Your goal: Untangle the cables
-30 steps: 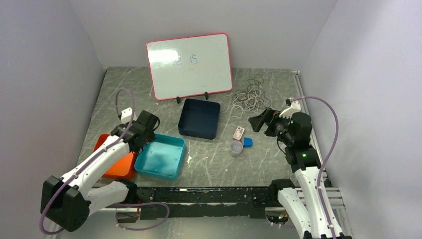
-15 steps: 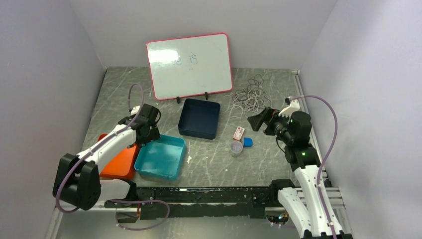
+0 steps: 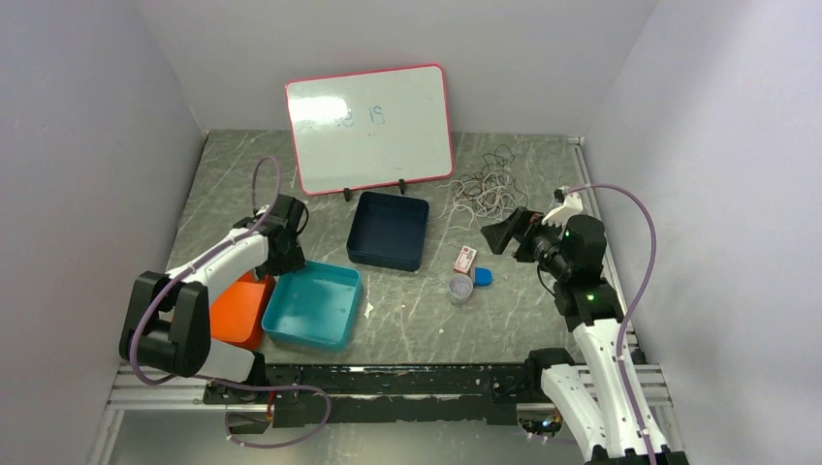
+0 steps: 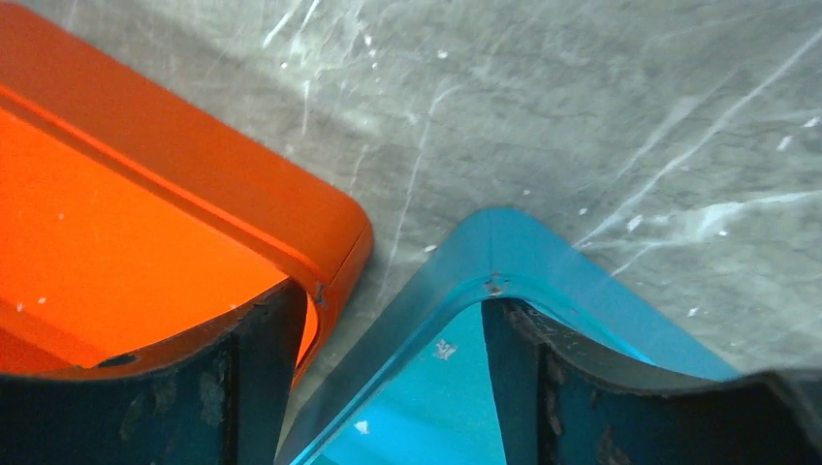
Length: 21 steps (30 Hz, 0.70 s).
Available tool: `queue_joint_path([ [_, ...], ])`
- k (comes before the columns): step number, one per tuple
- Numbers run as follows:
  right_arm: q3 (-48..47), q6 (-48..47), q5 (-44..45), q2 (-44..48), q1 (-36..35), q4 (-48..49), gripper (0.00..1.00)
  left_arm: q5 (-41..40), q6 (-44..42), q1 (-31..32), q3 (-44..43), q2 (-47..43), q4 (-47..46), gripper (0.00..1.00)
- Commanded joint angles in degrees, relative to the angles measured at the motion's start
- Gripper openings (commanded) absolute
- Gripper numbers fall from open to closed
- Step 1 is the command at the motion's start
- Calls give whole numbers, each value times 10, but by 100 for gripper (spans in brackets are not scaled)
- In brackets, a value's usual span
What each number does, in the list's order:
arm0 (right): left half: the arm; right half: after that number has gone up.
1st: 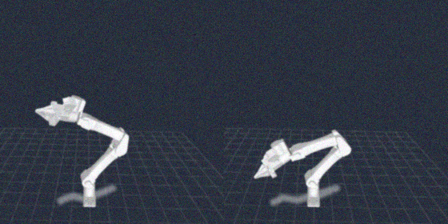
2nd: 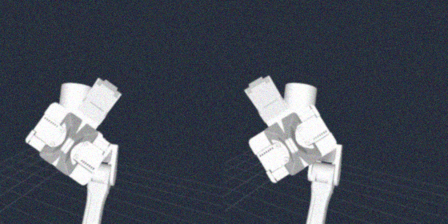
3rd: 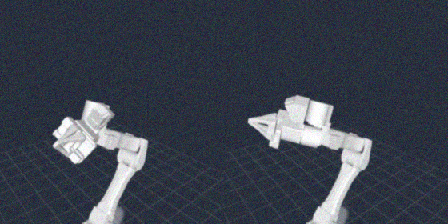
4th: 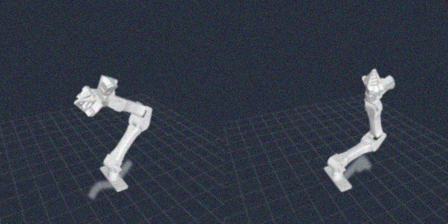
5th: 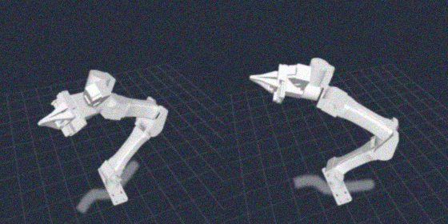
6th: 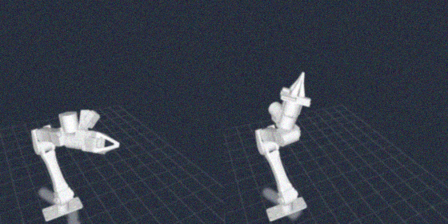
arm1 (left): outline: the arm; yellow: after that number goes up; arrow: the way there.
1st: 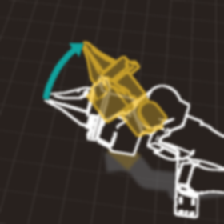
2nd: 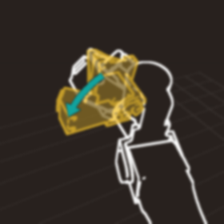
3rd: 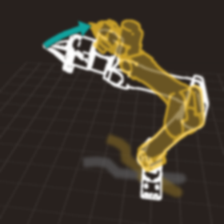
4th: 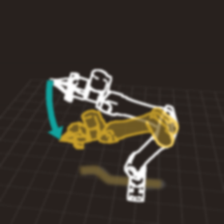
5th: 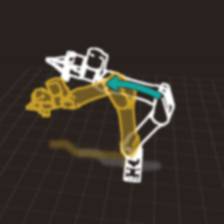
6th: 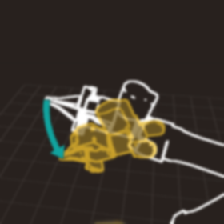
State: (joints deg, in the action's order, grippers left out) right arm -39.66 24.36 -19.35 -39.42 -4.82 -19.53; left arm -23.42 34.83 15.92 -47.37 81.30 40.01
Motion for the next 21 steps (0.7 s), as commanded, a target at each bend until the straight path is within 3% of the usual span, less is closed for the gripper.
queue_joint_path([
  [1,9,4,-9,4,6,18,100,36,-37,-8,-24,1,-52,69],
  [8,7,4,-8,5,5,14,100,48,-61,-39,-57,42,-69,53],
  [21,6,10,-13,0,6,20,100,71,-64,-133,-52,54,-88,34],
])
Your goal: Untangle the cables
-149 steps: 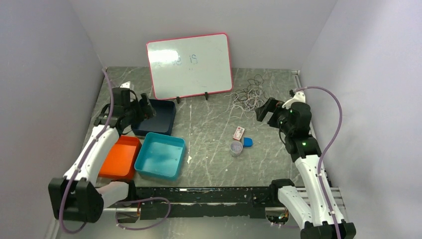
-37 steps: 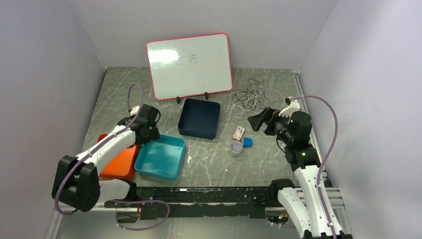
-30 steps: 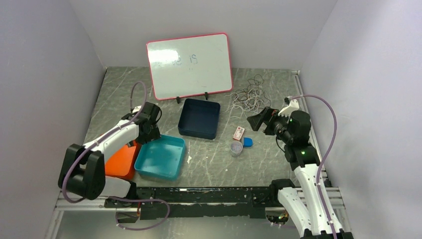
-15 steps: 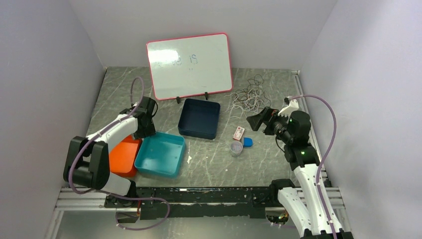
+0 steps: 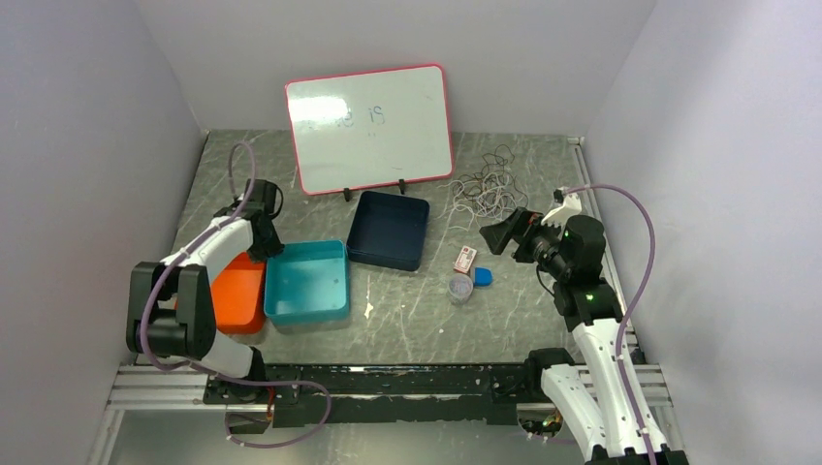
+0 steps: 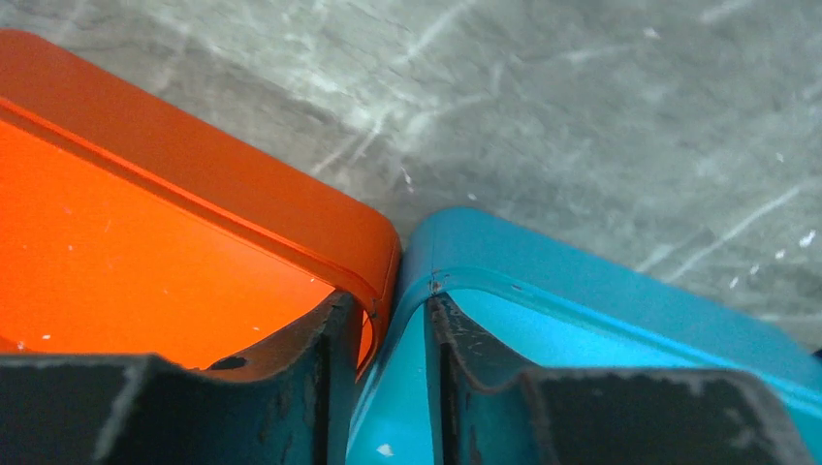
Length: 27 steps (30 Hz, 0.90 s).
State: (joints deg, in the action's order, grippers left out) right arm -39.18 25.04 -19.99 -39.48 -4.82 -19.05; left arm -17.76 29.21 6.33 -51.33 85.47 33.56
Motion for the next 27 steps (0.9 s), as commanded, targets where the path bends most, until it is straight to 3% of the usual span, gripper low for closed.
queue_joint_path([
  [1,1,2,-6,0,6,14,100,25,-10,-45,-11,13,-30,32],
  [7,-2,1,-3,-1,5,12,100,21,-21,-65,-42,43,-30,15],
  [11,-2,-1,0,0,6,10,100,33,-37,-74,-64,57,-45,11],
  [19,4,-1,-1,-1,6,14,100,143,-72,-72,-138,112,-83,22],
  [27,4,1,2,2,6,10,100,126,-75,-70,-170,129,-50,47],
])
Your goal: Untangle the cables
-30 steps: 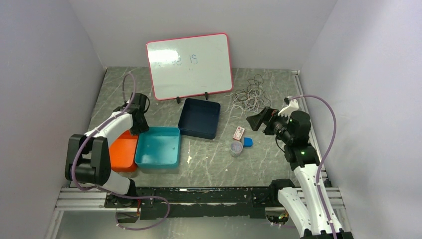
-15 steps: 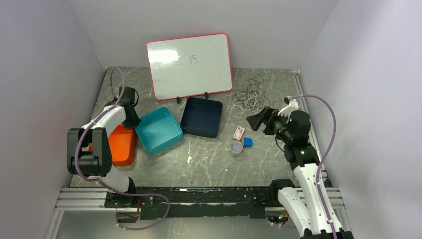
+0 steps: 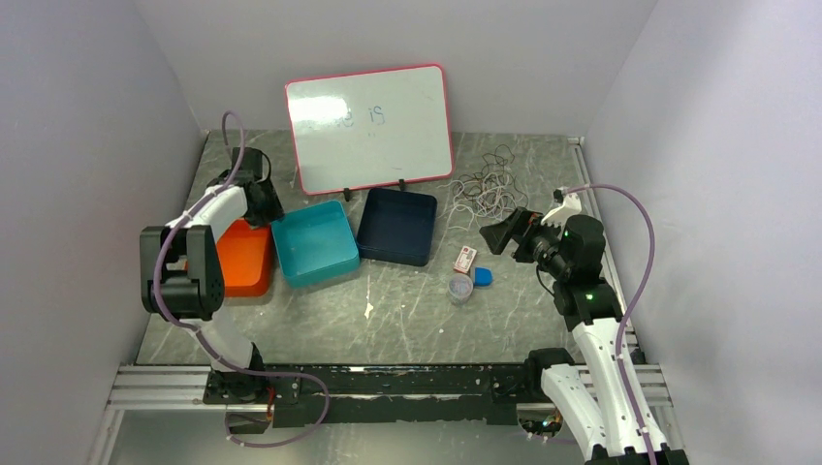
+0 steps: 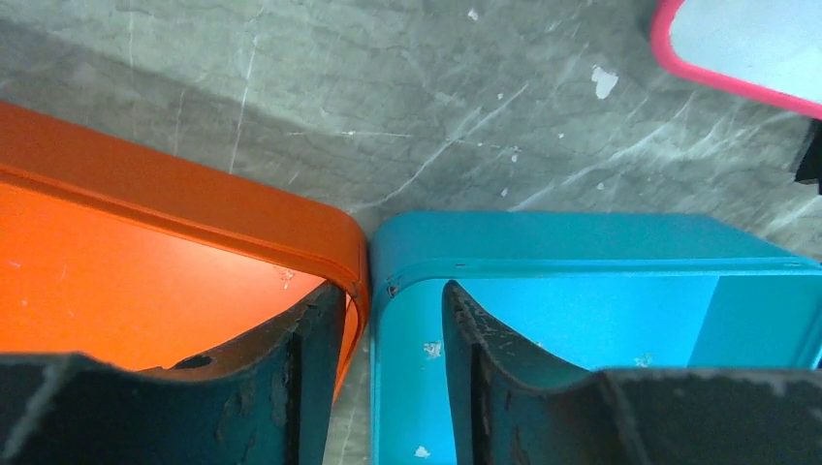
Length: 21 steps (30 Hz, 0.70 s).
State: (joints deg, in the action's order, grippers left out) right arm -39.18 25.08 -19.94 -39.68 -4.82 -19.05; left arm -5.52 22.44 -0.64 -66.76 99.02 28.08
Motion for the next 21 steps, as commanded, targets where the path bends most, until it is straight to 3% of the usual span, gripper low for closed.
queue_joint_path([
  [1,5,2,1,5,5,11,100,-1,-3,0,-7,-15,11,49],
  [5,8,6,-6,5,5,16,100,7,27,0,59,-60,11,57],
  [11,6,5,-9,5,5,15,100,10,59,6,146,-118,16,59],
  [21,12,9,-12,17,5,9,100,-62,109,78,160,-168,70,57],
])
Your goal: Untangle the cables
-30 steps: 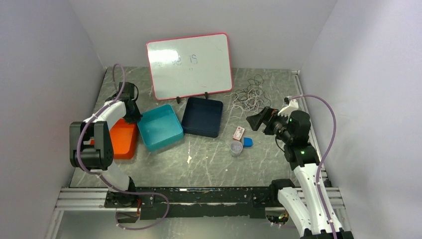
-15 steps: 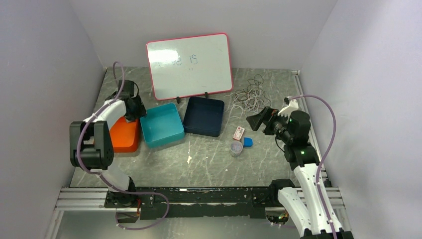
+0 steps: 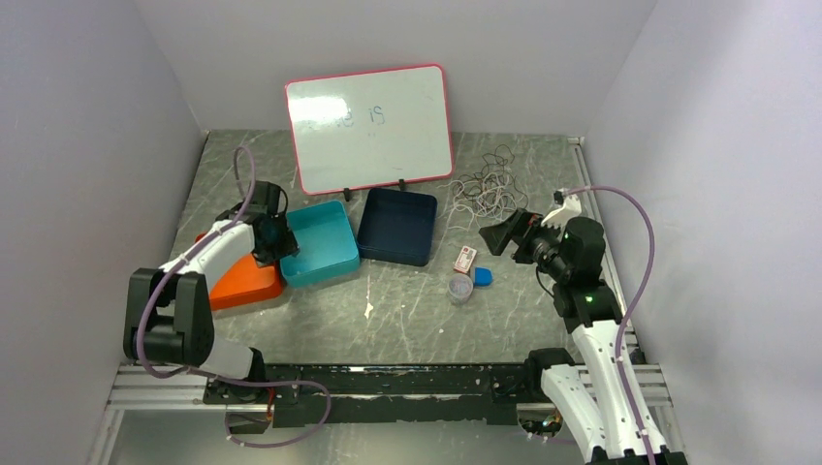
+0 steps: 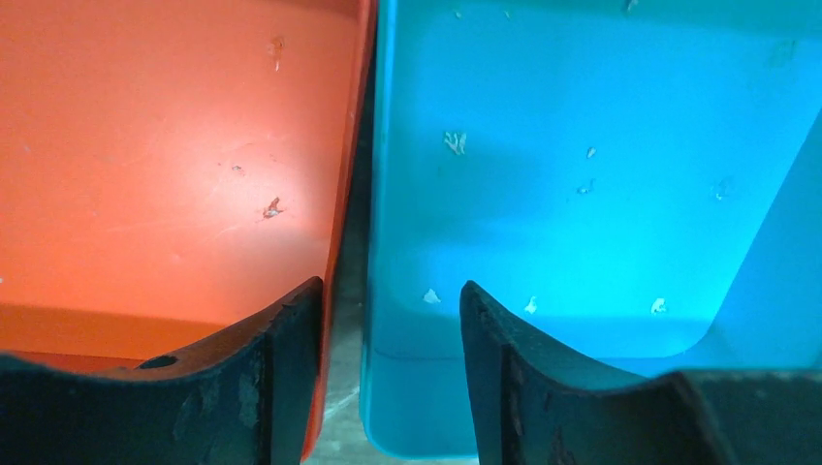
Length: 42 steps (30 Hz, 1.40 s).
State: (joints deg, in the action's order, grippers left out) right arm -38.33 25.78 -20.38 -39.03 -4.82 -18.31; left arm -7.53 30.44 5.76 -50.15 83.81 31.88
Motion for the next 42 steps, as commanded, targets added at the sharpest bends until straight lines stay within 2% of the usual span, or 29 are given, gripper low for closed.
queue_joint_path([
  [1,3,2,-7,12,6,1,100,-53,29,14,-8,-14,36,56],
  [7,-3,2,-11,14,5,-4,100,-95,22,14,-26,15,42,45],
  [9,-5,2,-10,16,5,-6,100,-104,20,14,-35,26,44,38],
  [12,-6,-1,-10,18,5,-11,100,-107,9,14,-47,37,35,28],
  [18,-3,-1,-16,18,6,-8,100,-94,-44,14,-73,65,8,15],
  [27,-2,-9,-12,14,5,-10,100,-75,-80,40,-97,86,-16,15],
  [36,11,-11,-33,-3,6,9,100,-62,-125,81,-72,75,-47,17],
  [42,21,-22,-53,-48,4,25,100,-57,-134,88,-85,91,-59,17],
])
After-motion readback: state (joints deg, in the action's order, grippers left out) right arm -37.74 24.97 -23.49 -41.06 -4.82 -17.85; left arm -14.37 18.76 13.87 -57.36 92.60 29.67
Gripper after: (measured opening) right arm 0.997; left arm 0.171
